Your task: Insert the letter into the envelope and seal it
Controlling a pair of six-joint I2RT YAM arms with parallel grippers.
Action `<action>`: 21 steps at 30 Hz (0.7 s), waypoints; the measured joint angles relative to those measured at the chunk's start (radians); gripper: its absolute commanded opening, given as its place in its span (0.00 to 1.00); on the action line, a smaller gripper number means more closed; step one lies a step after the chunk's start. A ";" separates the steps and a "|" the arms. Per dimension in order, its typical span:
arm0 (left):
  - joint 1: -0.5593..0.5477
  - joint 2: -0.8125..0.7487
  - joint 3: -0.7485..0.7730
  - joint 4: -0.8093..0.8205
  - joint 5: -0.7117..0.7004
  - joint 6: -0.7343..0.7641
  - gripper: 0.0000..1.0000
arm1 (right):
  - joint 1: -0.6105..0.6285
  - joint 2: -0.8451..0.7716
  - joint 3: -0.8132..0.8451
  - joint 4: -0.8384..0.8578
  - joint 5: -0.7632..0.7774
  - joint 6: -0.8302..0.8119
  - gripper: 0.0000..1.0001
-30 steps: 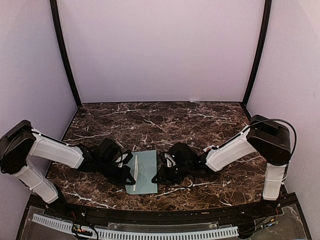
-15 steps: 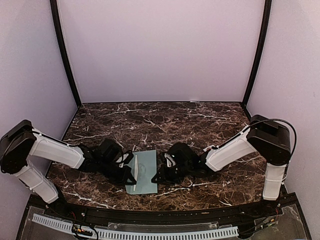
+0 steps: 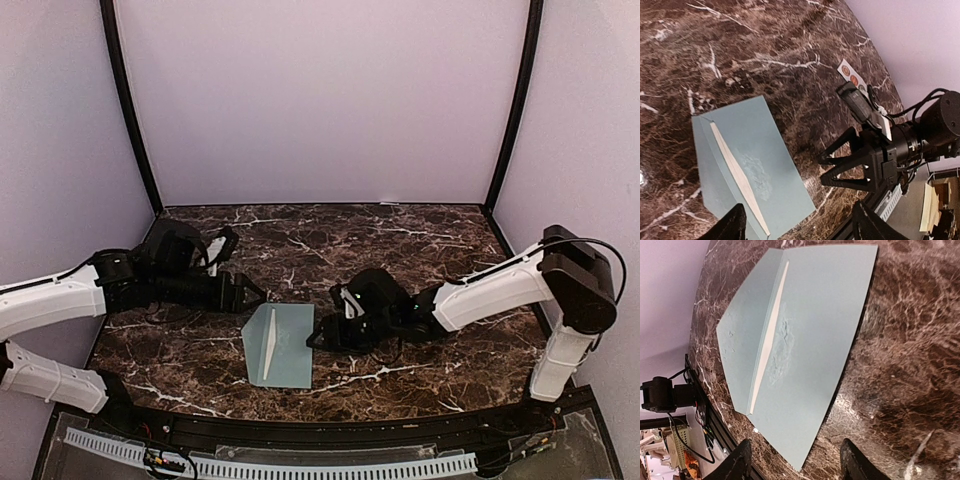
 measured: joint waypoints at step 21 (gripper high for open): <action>0.238 0.090 -0.255 0.040 0.101 -0.001 0.36 | -0.005 0.104 0.045 0.043 -0.038 -0.046 0.18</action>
